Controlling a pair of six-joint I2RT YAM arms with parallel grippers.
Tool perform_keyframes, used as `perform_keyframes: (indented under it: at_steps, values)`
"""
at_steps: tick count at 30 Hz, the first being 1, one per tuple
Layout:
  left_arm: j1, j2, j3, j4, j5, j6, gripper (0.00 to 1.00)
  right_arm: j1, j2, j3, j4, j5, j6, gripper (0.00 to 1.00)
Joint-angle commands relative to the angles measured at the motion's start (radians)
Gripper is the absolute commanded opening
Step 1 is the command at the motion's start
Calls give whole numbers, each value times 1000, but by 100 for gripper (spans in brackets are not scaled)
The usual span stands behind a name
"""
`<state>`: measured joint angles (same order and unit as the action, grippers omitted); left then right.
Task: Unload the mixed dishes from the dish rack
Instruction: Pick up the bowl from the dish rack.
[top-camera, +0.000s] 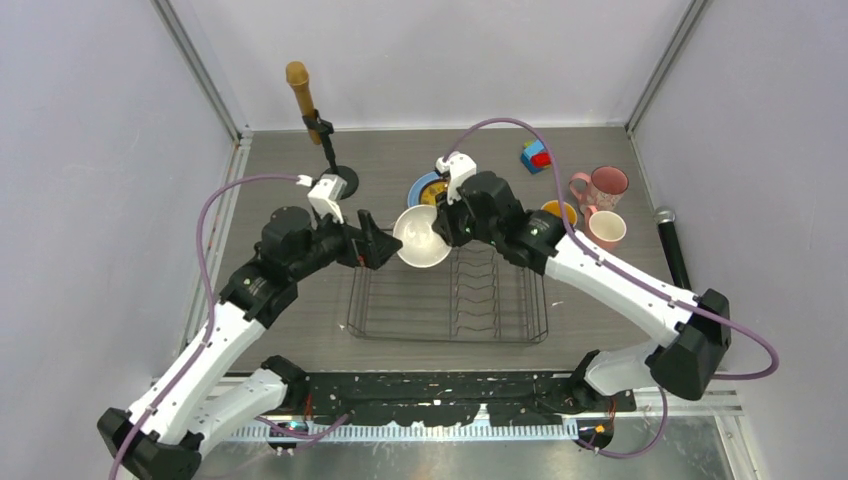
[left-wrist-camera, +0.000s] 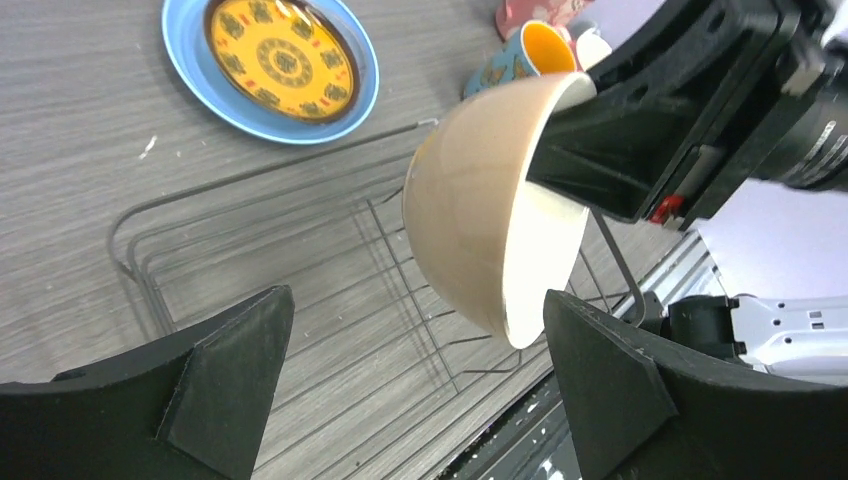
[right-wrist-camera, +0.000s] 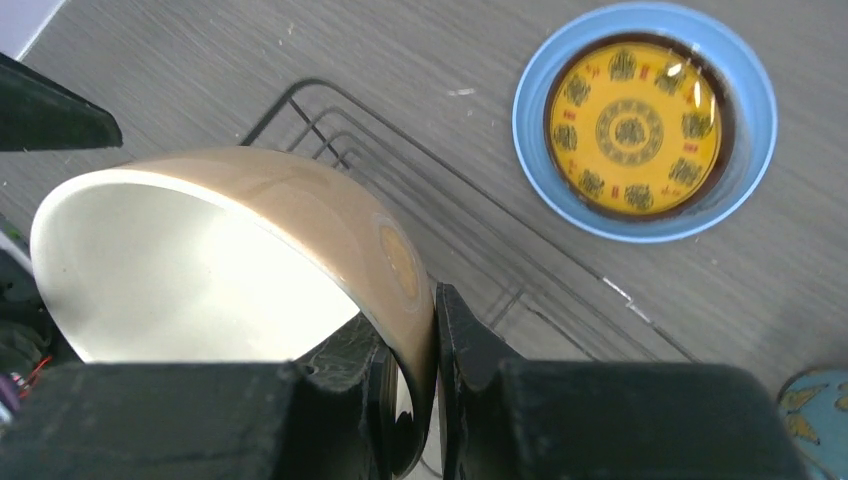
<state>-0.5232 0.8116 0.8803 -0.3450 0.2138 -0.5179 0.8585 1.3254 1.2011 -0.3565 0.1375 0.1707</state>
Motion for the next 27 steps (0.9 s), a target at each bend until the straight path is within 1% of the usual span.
perform_keyframes:
  at_steps: [1,5,7,11,14,15,17,19,20,21,22,23,24,25,27]
  values:
    - [0,99,57,28,59,-7,100,-49,64,131,-222,-194,93,1]
    - [-1,243,128,-106,-2,21,89,-52,89,154,-236,-236,72,1]
    - [-8,297,144,-117,-9,22,84,-52,109,173,-261,-233,63,1]
    - [-41,369,164,-105,-51,19,80,-52,153,210,-307,-237,54,1]
    - [-76,418,198,-127,-109,39,72,-52,179,232,-313,-242,51,1]
    - [-85,432,209,-137,-121,44,66,-52,183,236,-312,-244,47,3]
    - [-103,458,228,-150,-149,56,53,-52,190,245,-313,-244,40,5]
    - [-115,470,239,-156,-170,65,32,-52,193,251,-311,-243,36,5]
    - [-118,473,242,-157,-177,66,19,-52,191,250,-304,-238,34,6]
    - [-118,473,245,-158,-194,64,6,-52,188,249,-300,-232,31,12]
    - [-118,470,247,-160,-221,57,0,-52,185,244,-288,-215,31,18]
    - [-119,465,249,-164,-260,51,0,-52,173,234,-279,-206,29,41]
    - [-119,458,250,-168,-294,47,0,-52,166,228,-262,-185,29,61]
    - [-120,450,249,-170,-326,38,0,-52,145,213,-250,-174,27,90]
    - [-118,430,246,-172,-386,29,0,-52,103,178,-198,-154,23,98]
